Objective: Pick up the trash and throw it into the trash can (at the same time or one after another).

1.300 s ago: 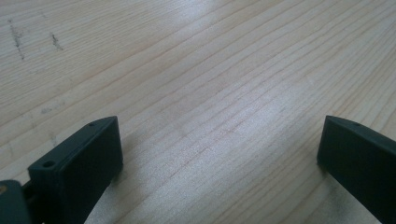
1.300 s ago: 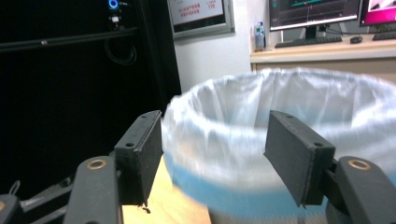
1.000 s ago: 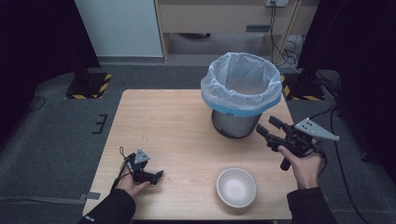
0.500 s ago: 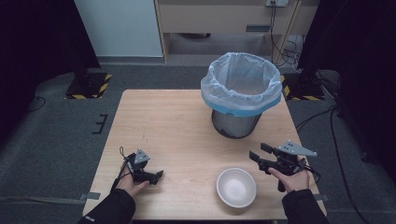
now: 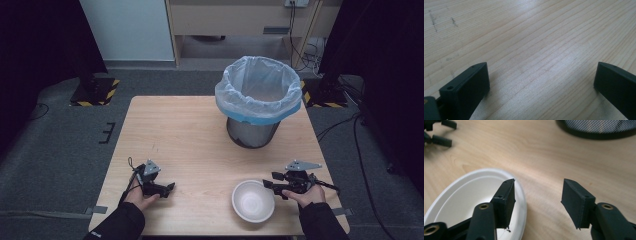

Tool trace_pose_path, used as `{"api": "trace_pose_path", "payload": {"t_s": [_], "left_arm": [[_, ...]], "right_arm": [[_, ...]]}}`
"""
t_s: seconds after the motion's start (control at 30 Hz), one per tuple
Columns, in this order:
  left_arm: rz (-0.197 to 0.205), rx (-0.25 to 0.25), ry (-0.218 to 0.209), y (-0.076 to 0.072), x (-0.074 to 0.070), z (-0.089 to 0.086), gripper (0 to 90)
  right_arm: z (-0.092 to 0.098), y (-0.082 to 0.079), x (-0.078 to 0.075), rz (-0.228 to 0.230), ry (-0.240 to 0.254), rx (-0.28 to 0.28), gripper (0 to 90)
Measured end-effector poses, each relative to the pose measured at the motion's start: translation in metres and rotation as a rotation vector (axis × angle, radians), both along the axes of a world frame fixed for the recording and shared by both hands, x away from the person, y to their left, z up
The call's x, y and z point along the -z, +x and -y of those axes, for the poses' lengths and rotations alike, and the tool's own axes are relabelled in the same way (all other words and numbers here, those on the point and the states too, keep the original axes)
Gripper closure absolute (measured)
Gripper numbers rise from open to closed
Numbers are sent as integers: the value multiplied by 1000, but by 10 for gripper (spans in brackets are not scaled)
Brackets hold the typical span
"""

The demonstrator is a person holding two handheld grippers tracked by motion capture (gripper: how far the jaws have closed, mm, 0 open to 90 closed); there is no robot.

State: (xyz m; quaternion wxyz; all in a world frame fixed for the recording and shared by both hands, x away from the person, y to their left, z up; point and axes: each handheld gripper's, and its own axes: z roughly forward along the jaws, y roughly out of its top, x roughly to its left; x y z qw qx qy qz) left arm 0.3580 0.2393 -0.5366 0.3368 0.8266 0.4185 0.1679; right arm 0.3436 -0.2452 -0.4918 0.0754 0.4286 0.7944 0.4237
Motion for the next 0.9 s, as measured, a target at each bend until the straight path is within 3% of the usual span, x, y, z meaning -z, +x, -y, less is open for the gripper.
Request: {"api": "trace_pose_path", "payload": {"t_s": [0.13, 0.37, 0.5, 0.67, 0.73, 0.9], "left_arm": [[0, 0, 0, 0, 0, 0, 0], [0, 0, 0, 0, 0, 0, 0], [0, 0, 0, 0, 0, 0, 0], [0, 0, 0, 0, 0, 0, 0], [0, 0, 0, 0, 0, 0, 0], [0, 0, 0, 0, 0, 0, 0]], "right_arm": [[-2, -1, 5, -76, -15, -33, 504], [-3, -2, 9, -150, -34, -69, 585], [-5, -2, 13, -214, -51, -93, 675], [-4, -1, 12, -225, -50, -103, 791], [-2, 0, 8, -241, -9, -102, 819], [1, 2, -1, -203, 44, -80, 837]]}}
